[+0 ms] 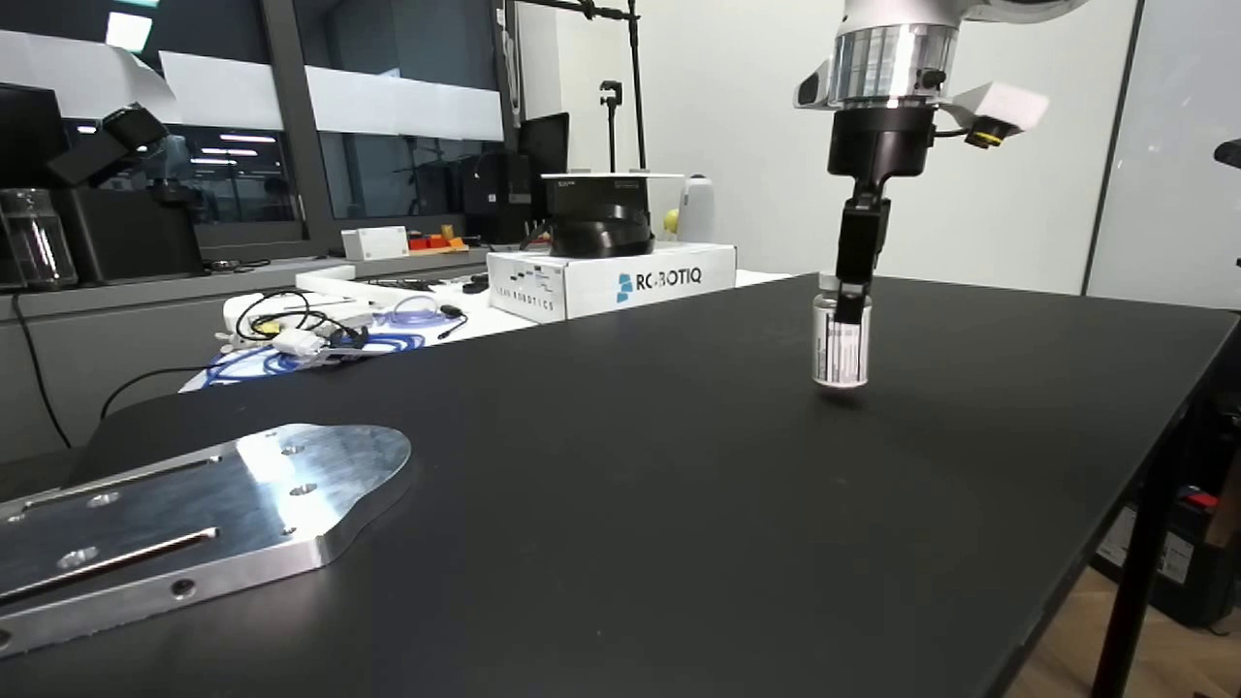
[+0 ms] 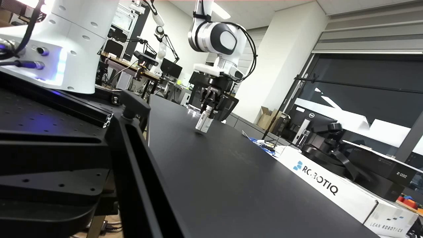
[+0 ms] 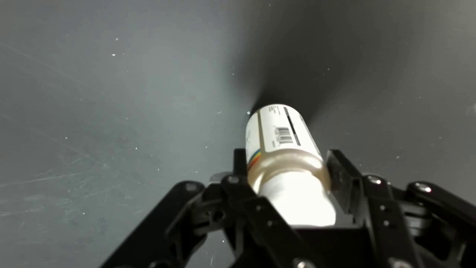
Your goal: Bring the bottle forward
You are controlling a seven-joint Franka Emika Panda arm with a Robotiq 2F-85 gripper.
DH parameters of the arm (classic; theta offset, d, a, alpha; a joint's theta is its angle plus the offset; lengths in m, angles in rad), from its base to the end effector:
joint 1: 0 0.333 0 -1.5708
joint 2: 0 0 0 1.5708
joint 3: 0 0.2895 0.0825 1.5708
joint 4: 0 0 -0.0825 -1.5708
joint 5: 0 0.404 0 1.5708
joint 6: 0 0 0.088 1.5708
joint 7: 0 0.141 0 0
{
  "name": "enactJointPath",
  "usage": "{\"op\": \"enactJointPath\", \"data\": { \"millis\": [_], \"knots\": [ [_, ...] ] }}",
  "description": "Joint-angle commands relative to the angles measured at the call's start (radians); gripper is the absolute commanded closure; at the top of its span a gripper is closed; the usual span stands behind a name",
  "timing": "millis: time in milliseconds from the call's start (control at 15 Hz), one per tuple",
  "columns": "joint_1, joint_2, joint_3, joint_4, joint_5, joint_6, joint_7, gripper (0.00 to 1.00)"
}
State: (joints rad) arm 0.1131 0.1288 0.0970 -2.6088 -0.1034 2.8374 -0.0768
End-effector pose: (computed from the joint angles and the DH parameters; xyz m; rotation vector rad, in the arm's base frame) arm 0.4439 0.1012 0.1392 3.0639 0.5933 0.1596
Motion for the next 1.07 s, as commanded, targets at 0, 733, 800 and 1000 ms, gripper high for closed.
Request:
{"op": "enactJointPath", "data": {
  "millis": [0,733,800,1000],
  "knots": [
    [0.009,0.018,-0.024,0.019,-0.048,0.013,0.062,0.69],
    [0.016,0.018,-0.039,0.023,-0.084,-0.019,0.102,0.69],
    [0.016,0.018,-0.039,0.023,-0.088,-0.023,0.105,0.69],
    [0.013,0.018,-0.031,0.024,-0.066,-0.042,0.096,0.19]
  ]
}}
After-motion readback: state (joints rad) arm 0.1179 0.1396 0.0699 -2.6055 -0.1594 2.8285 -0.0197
